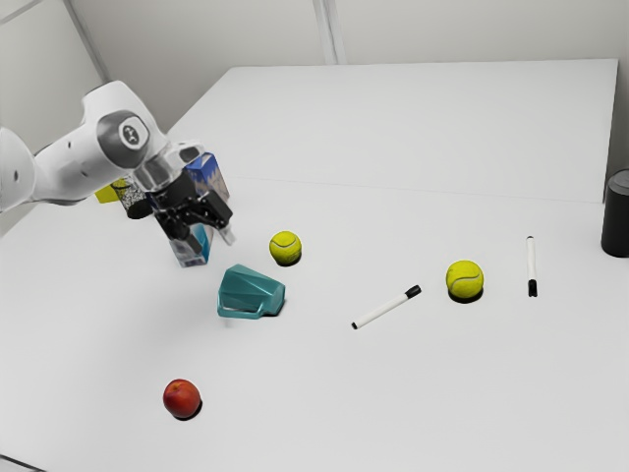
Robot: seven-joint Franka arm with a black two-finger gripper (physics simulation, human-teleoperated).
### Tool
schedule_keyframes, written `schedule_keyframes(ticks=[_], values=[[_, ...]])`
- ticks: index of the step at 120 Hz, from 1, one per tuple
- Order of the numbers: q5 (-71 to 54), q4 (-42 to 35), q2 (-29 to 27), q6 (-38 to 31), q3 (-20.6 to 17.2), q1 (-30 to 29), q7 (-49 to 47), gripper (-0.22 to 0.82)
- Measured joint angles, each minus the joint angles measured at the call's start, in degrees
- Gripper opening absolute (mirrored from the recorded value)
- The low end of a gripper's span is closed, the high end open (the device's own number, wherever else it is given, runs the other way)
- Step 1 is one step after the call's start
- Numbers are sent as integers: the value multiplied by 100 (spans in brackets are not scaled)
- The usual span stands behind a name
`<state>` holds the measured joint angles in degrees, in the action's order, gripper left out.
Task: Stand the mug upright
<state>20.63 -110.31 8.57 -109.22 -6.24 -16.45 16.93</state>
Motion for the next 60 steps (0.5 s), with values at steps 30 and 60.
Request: schedule_keyframes(ticks=[30,60], values=[[546,-73,432,-356,-11,-207,946,60],[1039,-151,739,-305,-15,-340,1748,60]])
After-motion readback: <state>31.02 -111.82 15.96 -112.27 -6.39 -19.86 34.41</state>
